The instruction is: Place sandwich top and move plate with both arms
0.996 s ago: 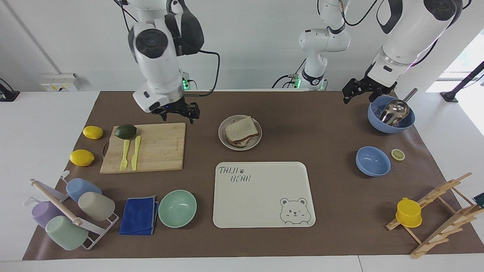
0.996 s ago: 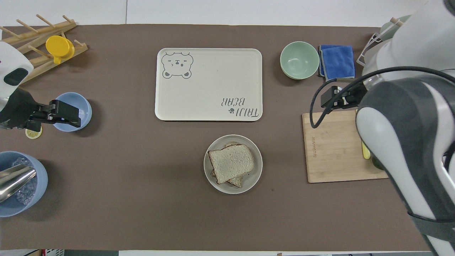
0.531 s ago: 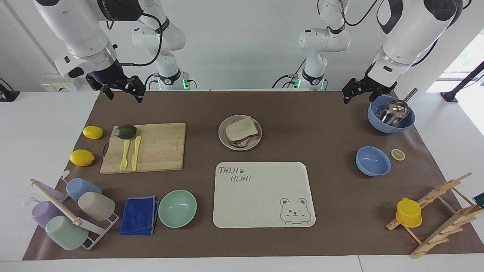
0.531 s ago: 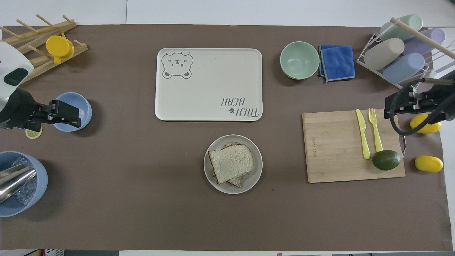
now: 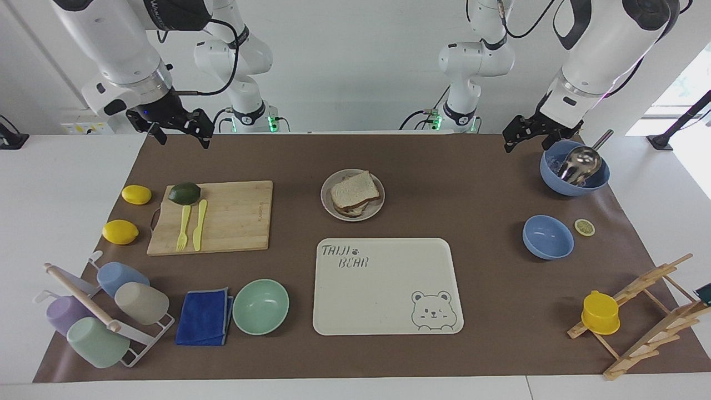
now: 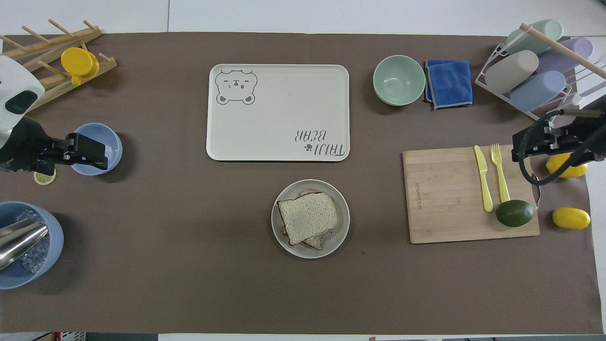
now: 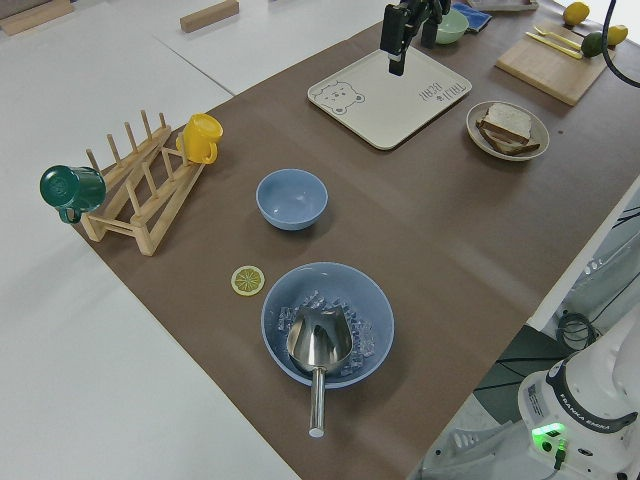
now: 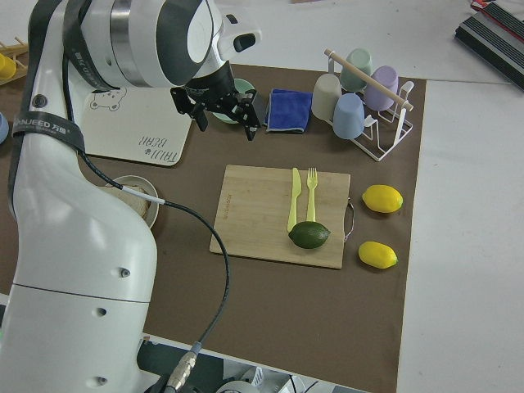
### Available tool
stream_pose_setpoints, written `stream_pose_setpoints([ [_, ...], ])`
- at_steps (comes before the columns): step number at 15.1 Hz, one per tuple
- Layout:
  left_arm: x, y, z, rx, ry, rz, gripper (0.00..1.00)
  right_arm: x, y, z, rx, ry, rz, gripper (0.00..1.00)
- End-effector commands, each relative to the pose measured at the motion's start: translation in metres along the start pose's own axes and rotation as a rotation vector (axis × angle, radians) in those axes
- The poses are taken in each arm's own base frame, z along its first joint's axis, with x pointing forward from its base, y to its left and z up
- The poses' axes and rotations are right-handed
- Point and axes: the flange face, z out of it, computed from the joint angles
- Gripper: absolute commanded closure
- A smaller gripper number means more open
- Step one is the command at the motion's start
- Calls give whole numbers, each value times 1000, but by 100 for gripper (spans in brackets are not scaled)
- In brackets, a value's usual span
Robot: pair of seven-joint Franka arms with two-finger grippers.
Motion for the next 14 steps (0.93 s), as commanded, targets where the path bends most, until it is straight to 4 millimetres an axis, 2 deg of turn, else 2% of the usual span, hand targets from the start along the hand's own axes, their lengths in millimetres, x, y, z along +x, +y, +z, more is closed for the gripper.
stream_pose_setpoints([
  [1,-6,0,-6,22,0,-7,0,3,11,1,-71,26,-60,0],
  [3,-6,5,-7,17,8,5,0,-1,14,1,-58,22,-99,0],
  [5,-11,8,0,11,8,13,0,-13,11,3,-55,15,-96,0],
  [7,-15,16,14,3,28,28,0,-16,17,8,-54,2,-96,0],
  [8,-21,33,24,-9,46,55,0,-13,20,9,-54,7,-107,0],
  [10,-33,49,48,-52,55,59,0,-17,27,10,-50,-5,-135,0],
  [12,-43,81,77,-55,27,111,0,-17,29,11,-46,-1,-127,0],
  [14,-51,103,108,-56,18,128,0,-15,31,9,-39,8,-122,0],
])
